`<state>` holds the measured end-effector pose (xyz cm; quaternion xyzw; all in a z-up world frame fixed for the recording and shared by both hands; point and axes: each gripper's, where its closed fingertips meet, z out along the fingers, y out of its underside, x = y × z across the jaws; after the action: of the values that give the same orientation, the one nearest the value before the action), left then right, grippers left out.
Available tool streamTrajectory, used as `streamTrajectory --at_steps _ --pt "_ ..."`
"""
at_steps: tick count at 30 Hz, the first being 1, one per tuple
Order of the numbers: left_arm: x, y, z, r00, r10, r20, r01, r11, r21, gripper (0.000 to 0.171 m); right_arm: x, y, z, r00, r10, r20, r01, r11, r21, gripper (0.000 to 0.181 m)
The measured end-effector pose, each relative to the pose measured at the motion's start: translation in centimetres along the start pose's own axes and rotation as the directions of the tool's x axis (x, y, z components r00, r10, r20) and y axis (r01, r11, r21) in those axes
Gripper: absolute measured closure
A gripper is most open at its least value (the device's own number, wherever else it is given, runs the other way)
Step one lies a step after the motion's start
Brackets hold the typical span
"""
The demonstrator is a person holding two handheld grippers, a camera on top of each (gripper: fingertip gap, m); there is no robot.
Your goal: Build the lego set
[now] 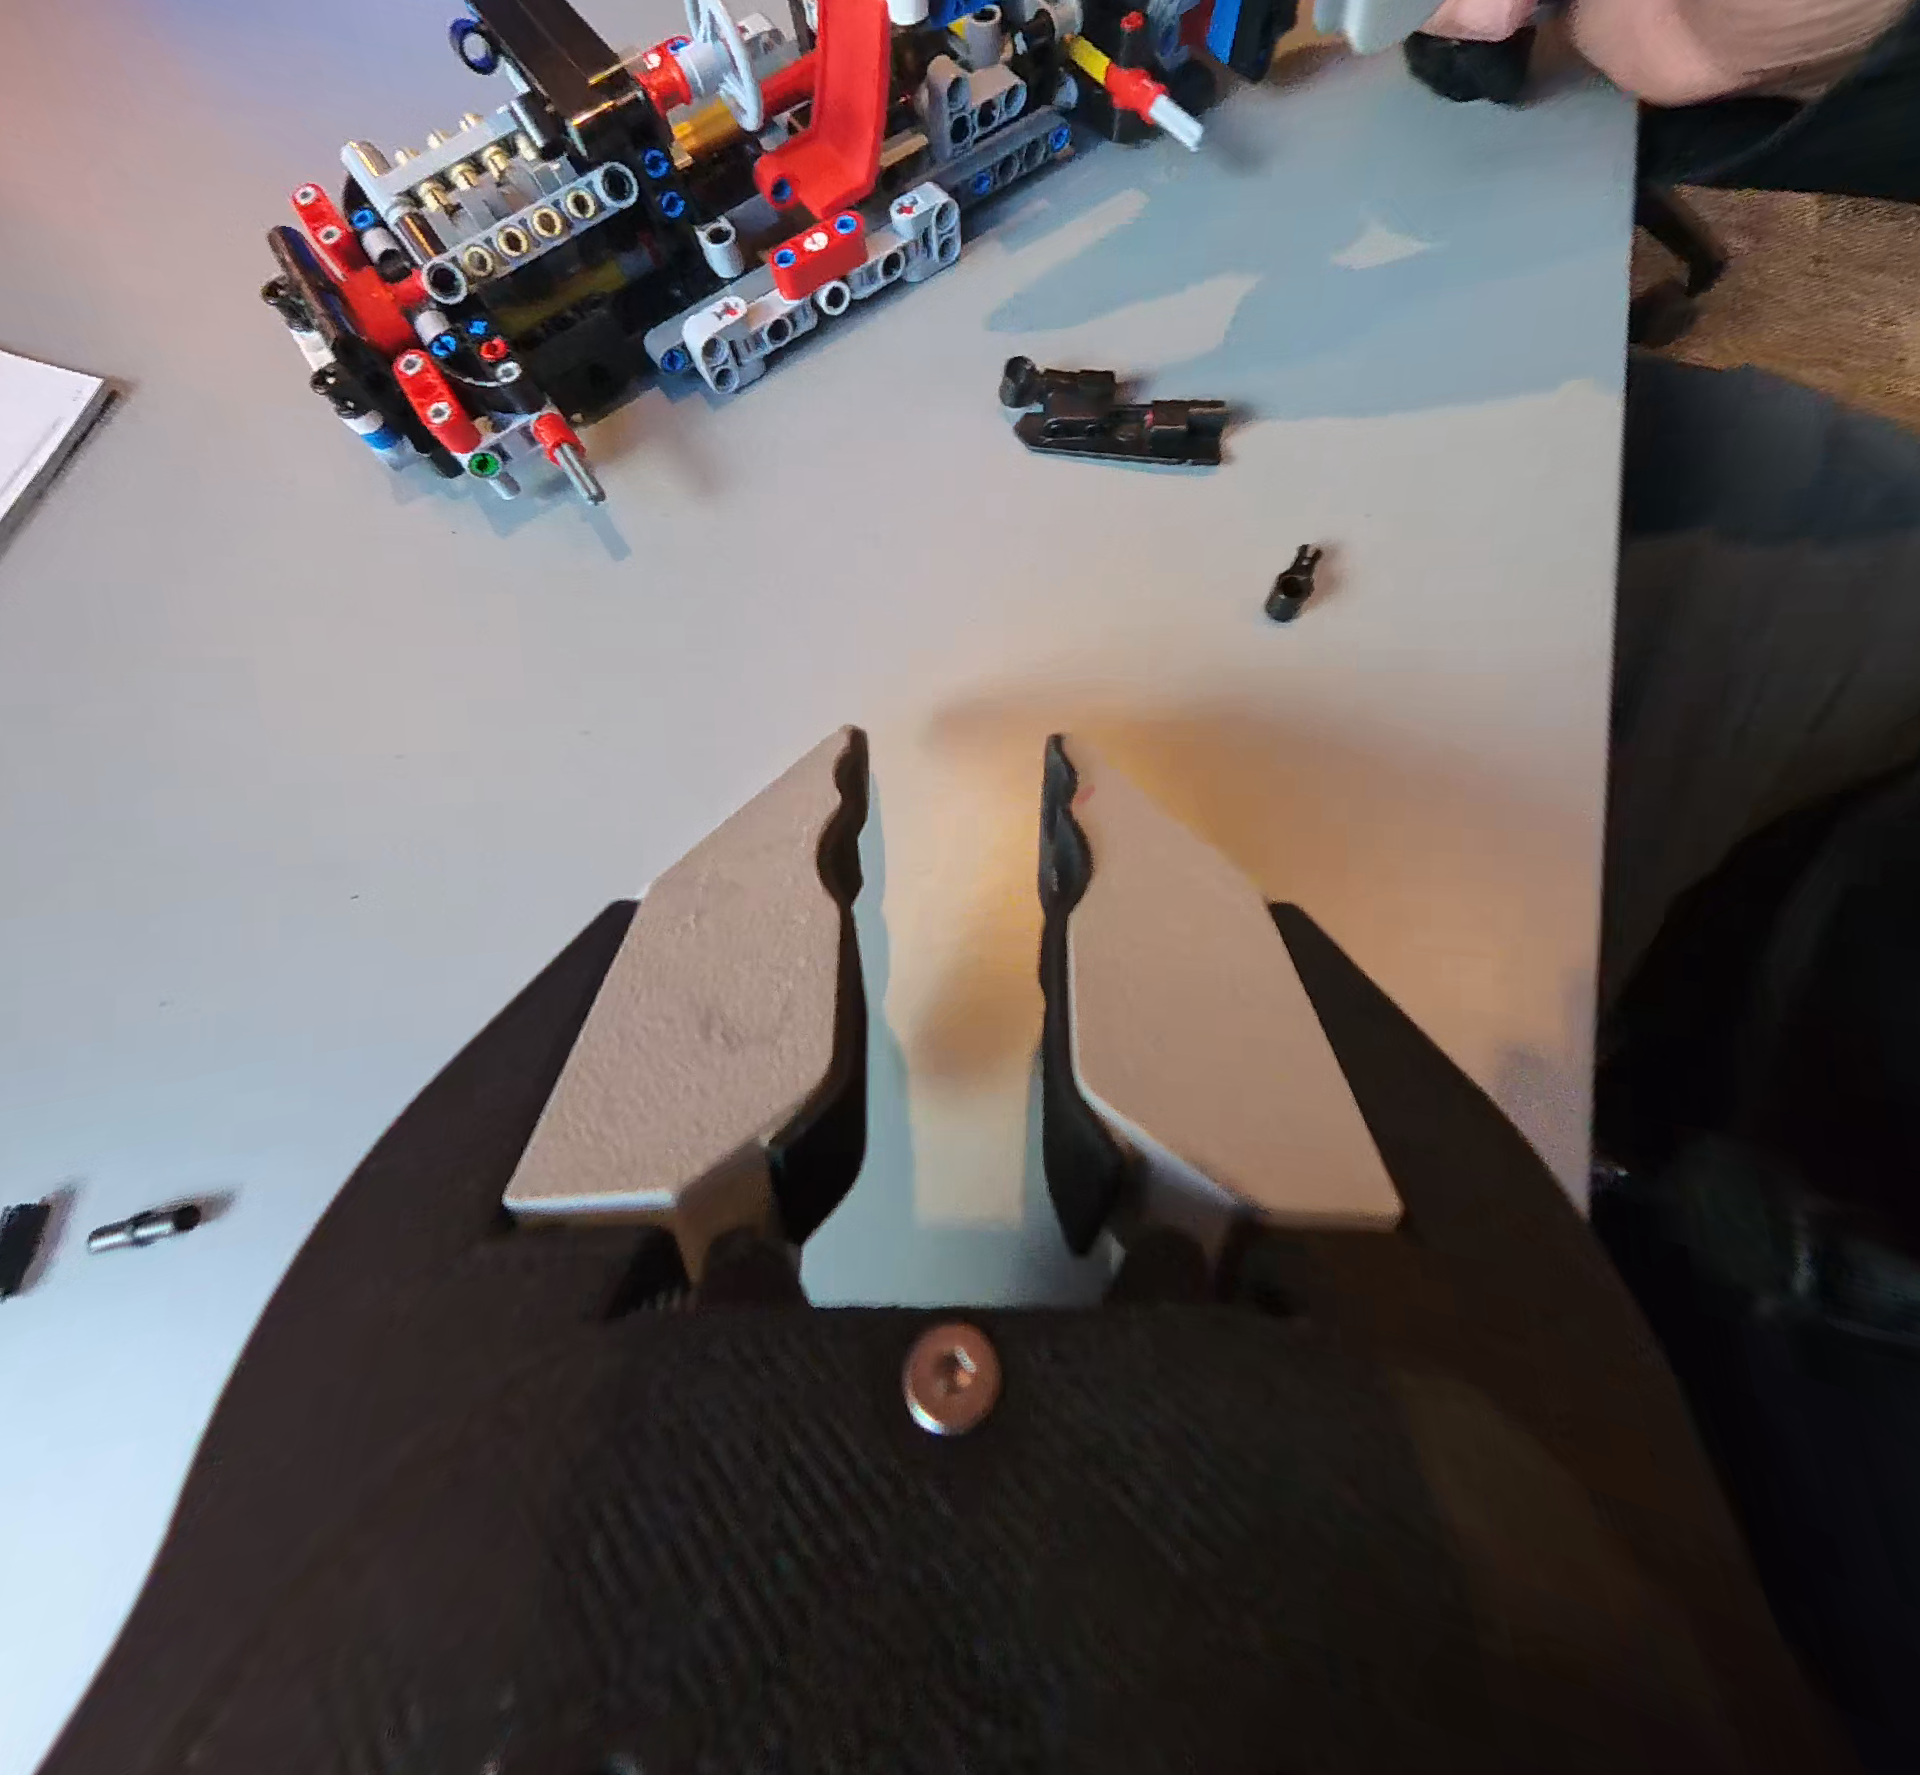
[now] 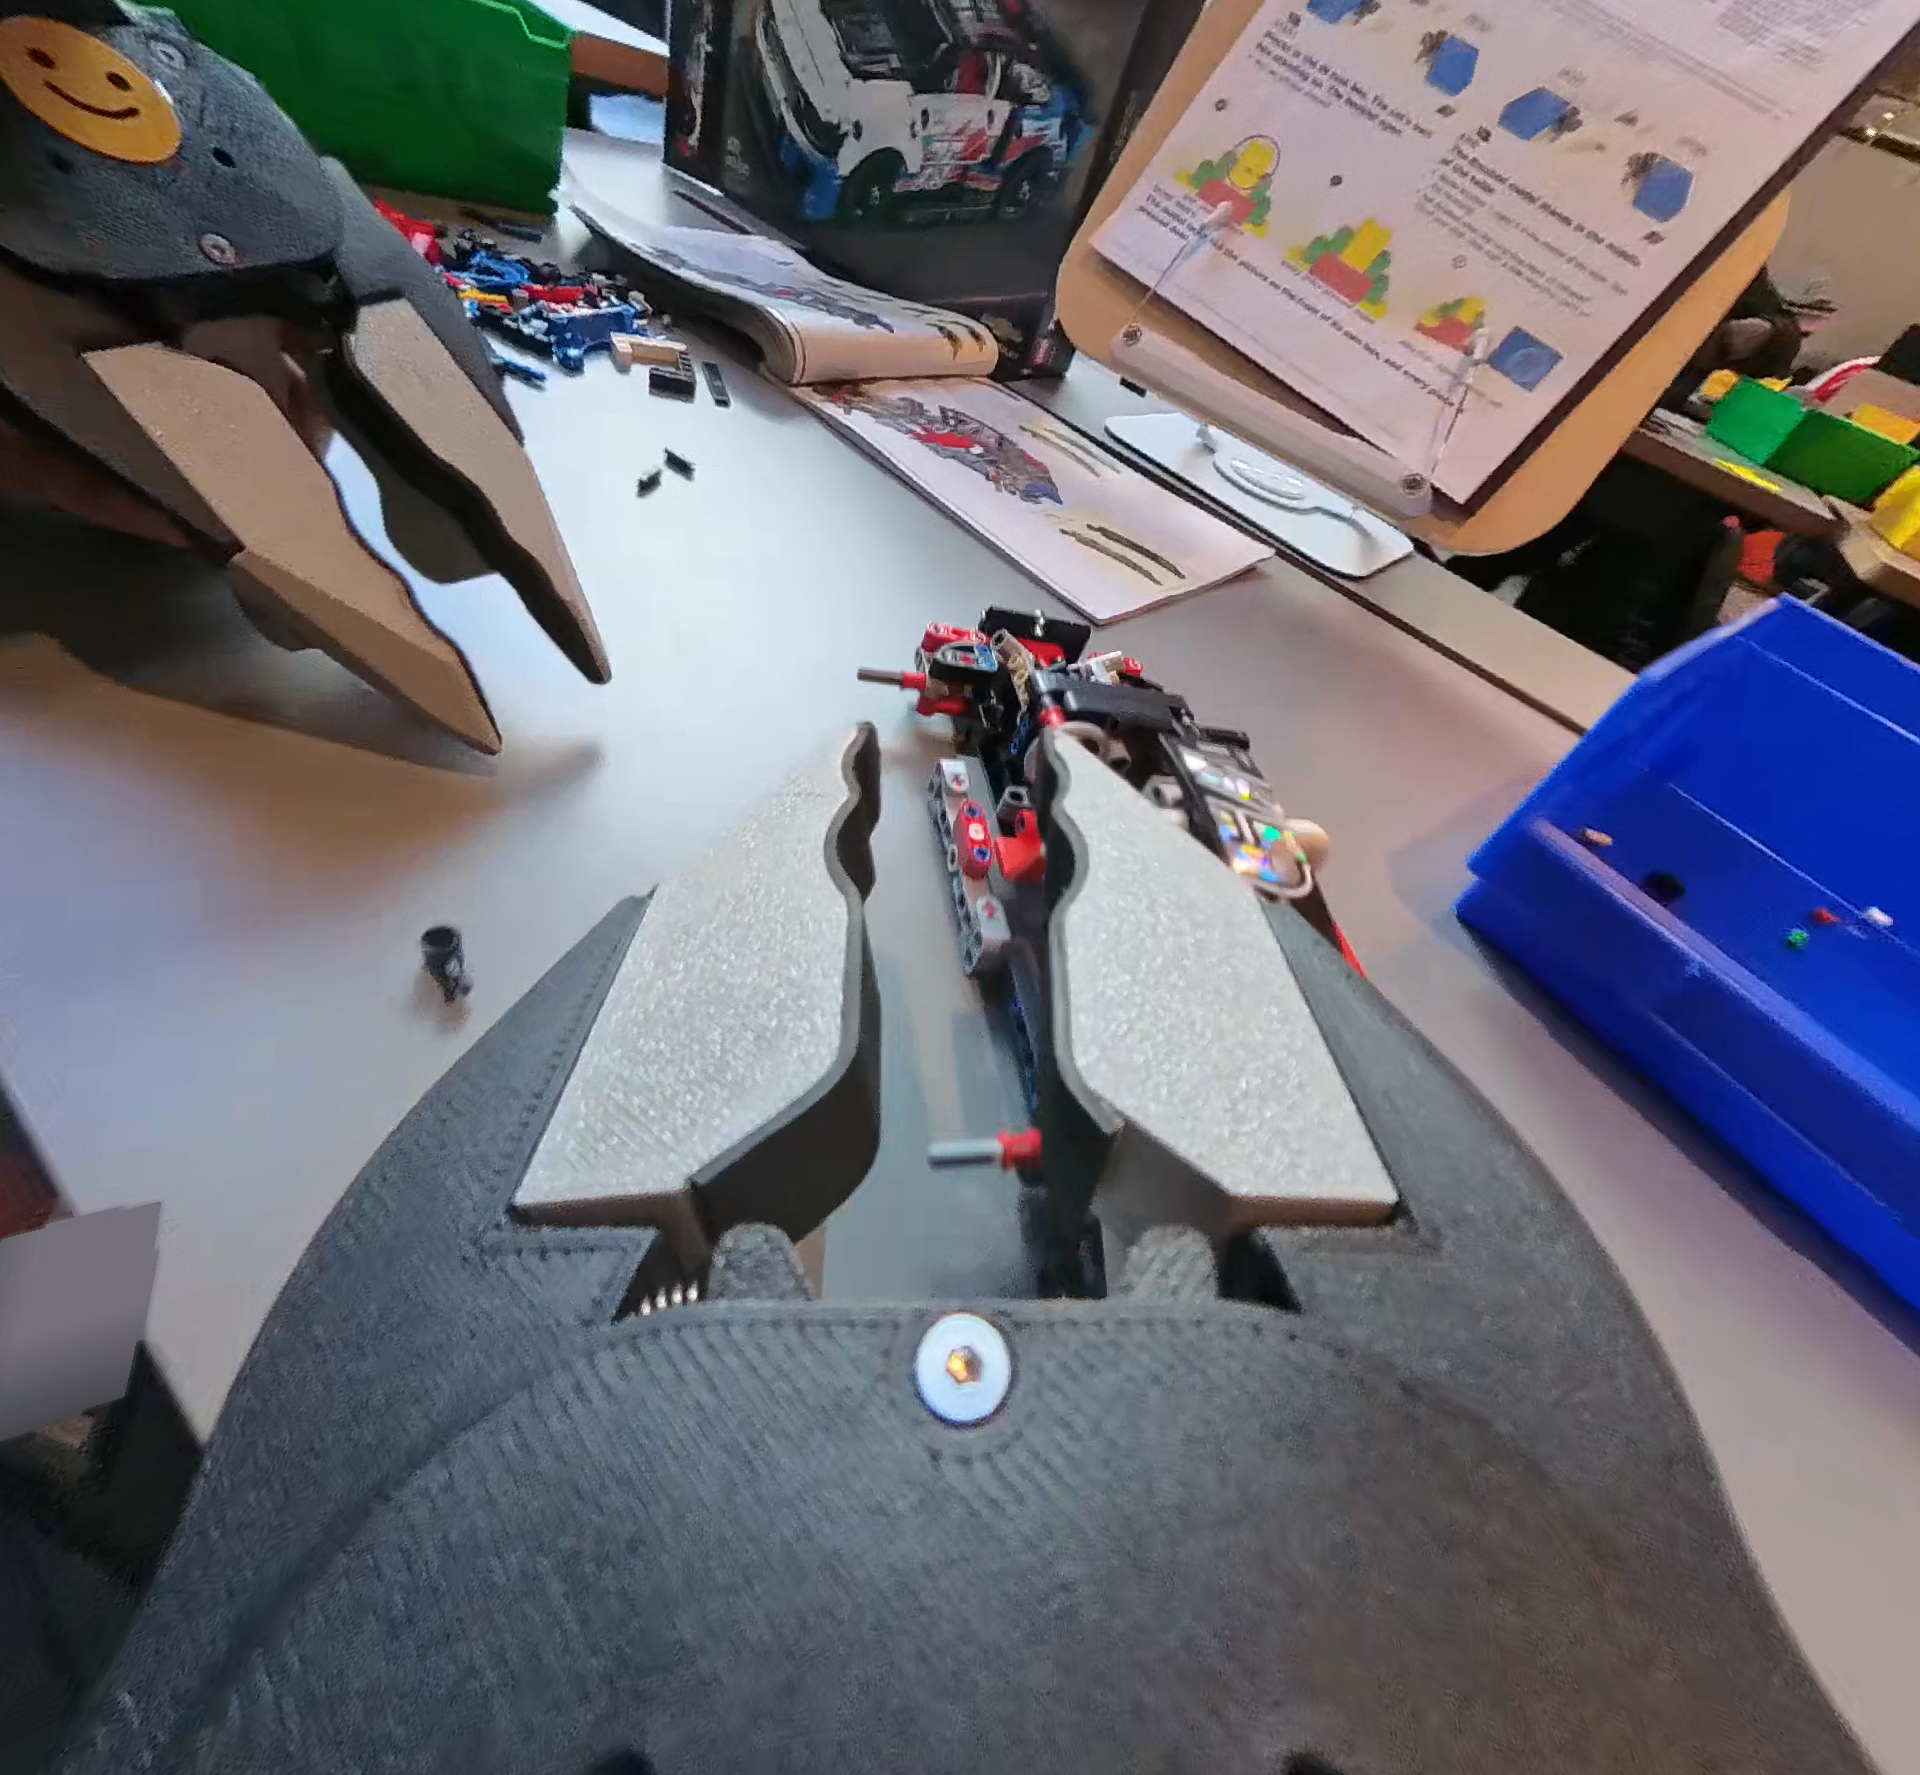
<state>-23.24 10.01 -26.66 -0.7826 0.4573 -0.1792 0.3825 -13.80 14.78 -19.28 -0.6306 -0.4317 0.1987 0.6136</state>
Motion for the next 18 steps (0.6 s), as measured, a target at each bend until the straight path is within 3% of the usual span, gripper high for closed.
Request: streamTrajectory --at_steps 4,8,13,18 --pt "-0.9 -0.3 -0.6 1.0 -0.024 0.012 0.024 0.999 0.042 0.142 0.8 -1.0 1.5 0.996 0.094 0.003 -0.094 0.994 0.058 0.157" --pt "-2.3 -1.7 -2.4 0.996 -0.07 0.051 0.059 0.98 0.188 0.156 1.9 -1.5 0.7 0.99 -0.004 -0.138 0.016 0.996 0.087 0.169" --pt "-3.2 -2.0 -3.1 0.977 -0.206 -0.053 0.213 0.947 0.241 0.155 2.8 -1.1 0.8 0.979 -0.019 -0.202 0.031 0.998 0.055 0.167" --pt "-3.7 -2.3 -4.2 0.966 -0.248 -0.075 0.259 0.916 0.306 0.154 3.3 -1.0 0.6 0.973 -0.008 -0.232 0.02 0.999 0.05 0.167"
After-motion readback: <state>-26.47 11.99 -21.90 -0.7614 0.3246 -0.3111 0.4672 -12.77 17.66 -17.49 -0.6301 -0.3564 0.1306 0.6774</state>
